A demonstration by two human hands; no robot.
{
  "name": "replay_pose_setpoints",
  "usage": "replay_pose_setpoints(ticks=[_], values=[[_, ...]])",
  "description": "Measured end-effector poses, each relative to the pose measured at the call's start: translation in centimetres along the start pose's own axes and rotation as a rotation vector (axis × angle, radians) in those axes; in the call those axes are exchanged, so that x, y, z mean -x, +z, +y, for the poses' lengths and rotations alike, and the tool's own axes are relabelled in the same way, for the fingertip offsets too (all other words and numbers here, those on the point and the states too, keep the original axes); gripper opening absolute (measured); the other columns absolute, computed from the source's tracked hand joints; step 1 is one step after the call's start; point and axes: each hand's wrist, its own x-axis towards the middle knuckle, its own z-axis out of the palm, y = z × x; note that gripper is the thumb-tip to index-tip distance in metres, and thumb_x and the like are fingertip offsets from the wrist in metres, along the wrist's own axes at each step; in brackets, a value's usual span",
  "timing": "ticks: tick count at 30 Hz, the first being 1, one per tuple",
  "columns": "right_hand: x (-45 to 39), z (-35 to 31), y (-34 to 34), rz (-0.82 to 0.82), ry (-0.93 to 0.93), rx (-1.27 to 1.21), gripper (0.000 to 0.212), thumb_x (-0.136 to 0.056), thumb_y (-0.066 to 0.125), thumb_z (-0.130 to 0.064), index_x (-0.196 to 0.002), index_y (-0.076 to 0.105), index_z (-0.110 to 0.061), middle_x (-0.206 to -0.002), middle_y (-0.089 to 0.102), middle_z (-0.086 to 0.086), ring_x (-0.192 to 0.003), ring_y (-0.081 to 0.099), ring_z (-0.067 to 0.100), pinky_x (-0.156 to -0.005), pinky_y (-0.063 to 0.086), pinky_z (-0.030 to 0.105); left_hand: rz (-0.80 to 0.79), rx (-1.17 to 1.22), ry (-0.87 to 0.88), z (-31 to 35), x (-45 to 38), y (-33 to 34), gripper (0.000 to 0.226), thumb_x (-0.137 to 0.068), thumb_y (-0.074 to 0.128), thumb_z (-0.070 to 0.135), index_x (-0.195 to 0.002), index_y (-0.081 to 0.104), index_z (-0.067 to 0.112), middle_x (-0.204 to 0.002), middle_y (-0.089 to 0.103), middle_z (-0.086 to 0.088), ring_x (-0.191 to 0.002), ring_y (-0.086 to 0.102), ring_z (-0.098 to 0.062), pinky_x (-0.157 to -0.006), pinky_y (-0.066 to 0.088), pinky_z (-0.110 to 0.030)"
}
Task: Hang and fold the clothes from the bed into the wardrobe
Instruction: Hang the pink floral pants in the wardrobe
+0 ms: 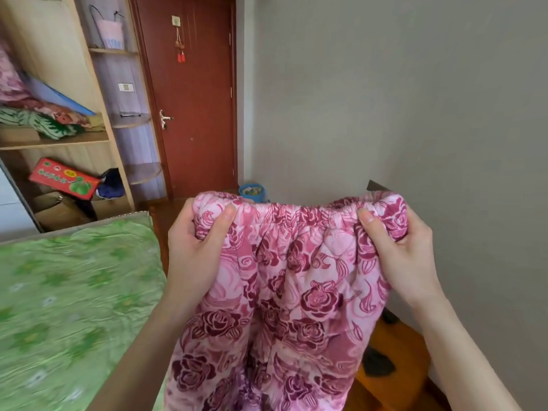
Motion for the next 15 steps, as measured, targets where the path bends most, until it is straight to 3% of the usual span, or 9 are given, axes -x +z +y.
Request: replay_pose_setpoints(ticks=[4, 7, 11, 15], values=[[-4.7, 2.6, 0.6, -0.024, 0.018, -0.061, 0.011, -0.092, 0.073, -0.031, -0.096, 0.07, -0.021, -0.094, 0.079, 0.002, -0.09, 0.077, 0.021, -0.08, 0.064, 0.044, 0.071, -0.071, 0.027, -1.4, -2.7, 2.6, 0.016, -0.101, 0.068, 0.022, -0.087, 0.061, 0.023, -0.082, 0.064, 0.01, -0.079, 0.059, -0.007, -0.077, 0.051, -0.026], [-8.2, 5.6, 1.3, -0.082, 0.018, -0.086, 0.01, -0.093, 0.072, -0.028, -0.1, 0.07, -0.021, -0.095, 0.079, -0.005, -0.09, 0.077, 0.013, -0.077, 0.064, 0.034, 0.133, -0.153, 0.018, -3.7, -4.2, 5.0, 0.02, -0.1, 0.069, 0.018, -0.083, 0.059, 0.019, -0.076, 0.06, 0.016, -0.072, 0.054, 0.002, -0.072, 0.045, -0.012], [-13.0, 11.2, 2.4, -0.207, 0.016, -0.108, 0.03, -0.086, 0.069, -0.044, -0.106, 0.069, -0.021, -0.098, 0.077, -0.012, -0.093, 0.074, 0.003, -0.077, 0.059, 0.018, 0.205, -0.252, 0.005, -7.5, -5.2, 8.3, 0.022, -0.099, 0.071, 0.025, -0.087, 0.061, 0.009, -0.079, 0.062, 0.006, -0.074, 0.055, -0.004, -0.072, 0.047, -0.022], [-18.2, 16.2, 3.0, -0.361, 0.008, -0.105, 0.033, -0.086, 0.07, -0.047, -0.111, 0.066, -0.027, -0.1, 0.073, -0.016, -0.097, 0.07, -0.002, -0.084, 0.058, 0.016, 0.311, -0.332, -0.019, -9.6, -6.2, 11.7, 0.022, -0.098, 0.071, 0.022, -0.09, 0.06, 0.005, -0.075, 0.063, 0.012, -0.07, 0.055, 0.0, -0.068, 0.047, -0.018]])
